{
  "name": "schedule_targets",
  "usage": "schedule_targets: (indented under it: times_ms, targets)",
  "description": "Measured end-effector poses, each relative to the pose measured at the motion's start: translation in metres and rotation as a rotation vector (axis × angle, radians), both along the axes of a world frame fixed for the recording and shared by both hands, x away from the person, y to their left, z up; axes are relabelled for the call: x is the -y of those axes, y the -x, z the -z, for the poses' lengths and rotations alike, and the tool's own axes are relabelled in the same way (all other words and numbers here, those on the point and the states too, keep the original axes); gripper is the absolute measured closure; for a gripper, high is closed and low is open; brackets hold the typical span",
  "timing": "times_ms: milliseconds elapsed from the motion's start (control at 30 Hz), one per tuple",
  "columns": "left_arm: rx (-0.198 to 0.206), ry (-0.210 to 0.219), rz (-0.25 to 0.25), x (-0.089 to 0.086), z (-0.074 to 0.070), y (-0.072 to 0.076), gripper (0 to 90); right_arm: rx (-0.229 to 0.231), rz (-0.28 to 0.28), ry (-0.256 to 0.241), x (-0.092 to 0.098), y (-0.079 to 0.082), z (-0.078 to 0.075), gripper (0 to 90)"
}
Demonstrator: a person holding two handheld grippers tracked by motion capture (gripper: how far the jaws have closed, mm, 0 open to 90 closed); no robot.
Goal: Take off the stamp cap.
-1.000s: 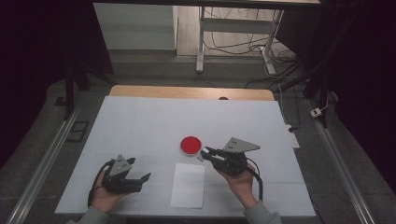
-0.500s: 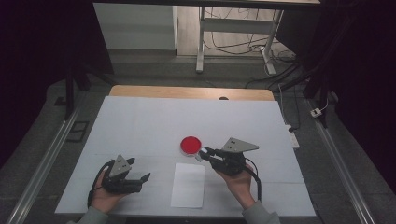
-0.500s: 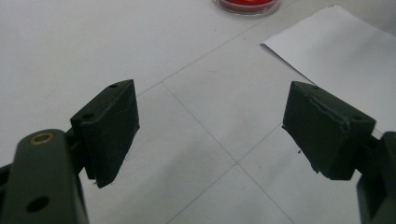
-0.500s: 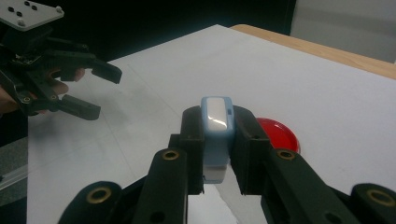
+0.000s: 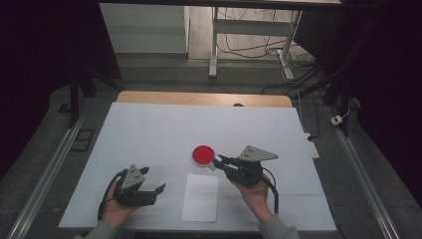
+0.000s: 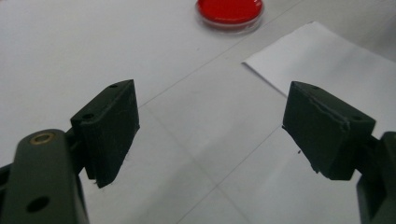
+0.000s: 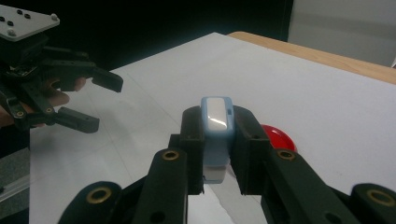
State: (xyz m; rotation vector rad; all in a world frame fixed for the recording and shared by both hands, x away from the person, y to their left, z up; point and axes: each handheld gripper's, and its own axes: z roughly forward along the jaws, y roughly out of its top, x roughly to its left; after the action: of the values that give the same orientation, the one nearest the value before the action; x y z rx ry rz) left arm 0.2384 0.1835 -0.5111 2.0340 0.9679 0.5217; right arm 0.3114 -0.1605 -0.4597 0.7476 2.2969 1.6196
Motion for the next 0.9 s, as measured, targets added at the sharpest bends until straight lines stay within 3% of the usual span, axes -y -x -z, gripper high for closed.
schedule_targets:
  times_ms: [567,700,900]
  targets:
    - [0.033,-0.003,0.051,0.033,-0.013,-0.011,19.3,0.001,0.003,0.001,-0.004,0.0,0.001,75.3]
    - [0.028,0.039,0.068,0.04,-0.017,-0.014,19.5,0.0,-0.003,0.002,-0.005,0.0,0.002,75.3]
    - [0.042,0.042,0.092,0.054,-0.023,-0.017,19.6,0.0,-0.003,-0.001,-0.006,0.0,0.002,75.3]
